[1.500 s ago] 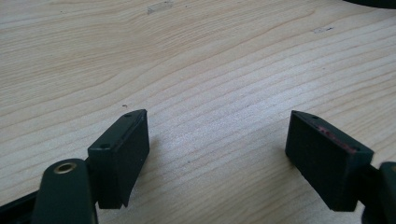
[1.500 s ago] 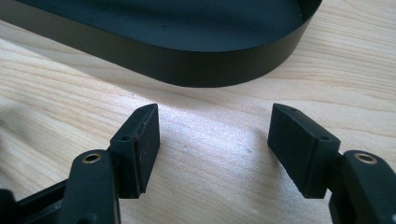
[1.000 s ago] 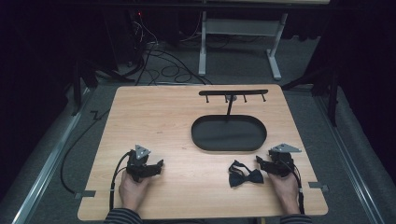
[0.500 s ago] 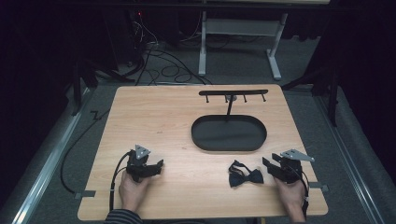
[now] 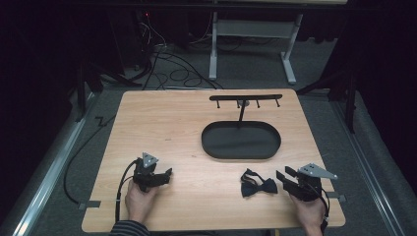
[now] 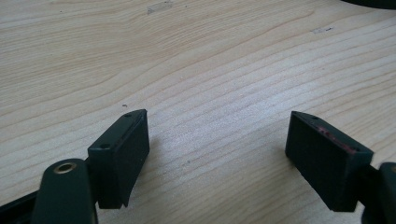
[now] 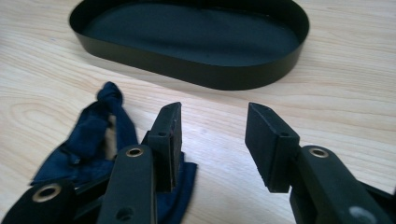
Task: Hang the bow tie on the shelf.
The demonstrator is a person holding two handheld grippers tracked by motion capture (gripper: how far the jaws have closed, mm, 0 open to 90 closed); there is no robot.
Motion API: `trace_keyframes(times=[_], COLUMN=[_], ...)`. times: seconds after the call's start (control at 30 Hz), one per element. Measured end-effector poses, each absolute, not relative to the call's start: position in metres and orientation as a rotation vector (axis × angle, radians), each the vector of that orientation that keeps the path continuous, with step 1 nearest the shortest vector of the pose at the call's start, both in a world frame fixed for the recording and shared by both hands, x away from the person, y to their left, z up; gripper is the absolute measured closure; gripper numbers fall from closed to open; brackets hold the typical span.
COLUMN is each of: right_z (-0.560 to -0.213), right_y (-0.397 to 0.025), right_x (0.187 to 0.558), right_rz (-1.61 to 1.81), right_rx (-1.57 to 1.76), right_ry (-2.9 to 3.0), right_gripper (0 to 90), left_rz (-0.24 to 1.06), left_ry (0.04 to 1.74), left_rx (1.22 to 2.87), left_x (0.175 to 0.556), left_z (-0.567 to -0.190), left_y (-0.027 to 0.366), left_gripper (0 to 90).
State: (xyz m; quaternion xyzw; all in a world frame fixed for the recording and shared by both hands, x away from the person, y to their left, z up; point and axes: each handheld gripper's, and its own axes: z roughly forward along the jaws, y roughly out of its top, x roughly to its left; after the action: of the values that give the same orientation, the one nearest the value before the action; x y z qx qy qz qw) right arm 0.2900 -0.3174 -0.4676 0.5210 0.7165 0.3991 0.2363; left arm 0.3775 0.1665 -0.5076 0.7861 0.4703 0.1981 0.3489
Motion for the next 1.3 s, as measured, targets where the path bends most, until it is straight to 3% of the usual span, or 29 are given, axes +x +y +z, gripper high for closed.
trace_keyframes(times=[0.8, 1.3], right_z=[-0.472, -0.485], right_y=[-0.268, -0.271], right_x=[0.315, 0.317], right_rz=[1.123, 1.112], right_rx=[1.305, 1.310], right_ry=[2.188, 2.259], right_gripper=[65.1, 90.0], left_rz=[0.514, 0.515], left_ry=[1.219, 1.218], left_rx=[2.038, 2.038], left_x=[0.377, 0.378], left_z=[-0.508, -0.508], left_y=[0.166, 0.166], left_gripper=[22.0, 22.0])
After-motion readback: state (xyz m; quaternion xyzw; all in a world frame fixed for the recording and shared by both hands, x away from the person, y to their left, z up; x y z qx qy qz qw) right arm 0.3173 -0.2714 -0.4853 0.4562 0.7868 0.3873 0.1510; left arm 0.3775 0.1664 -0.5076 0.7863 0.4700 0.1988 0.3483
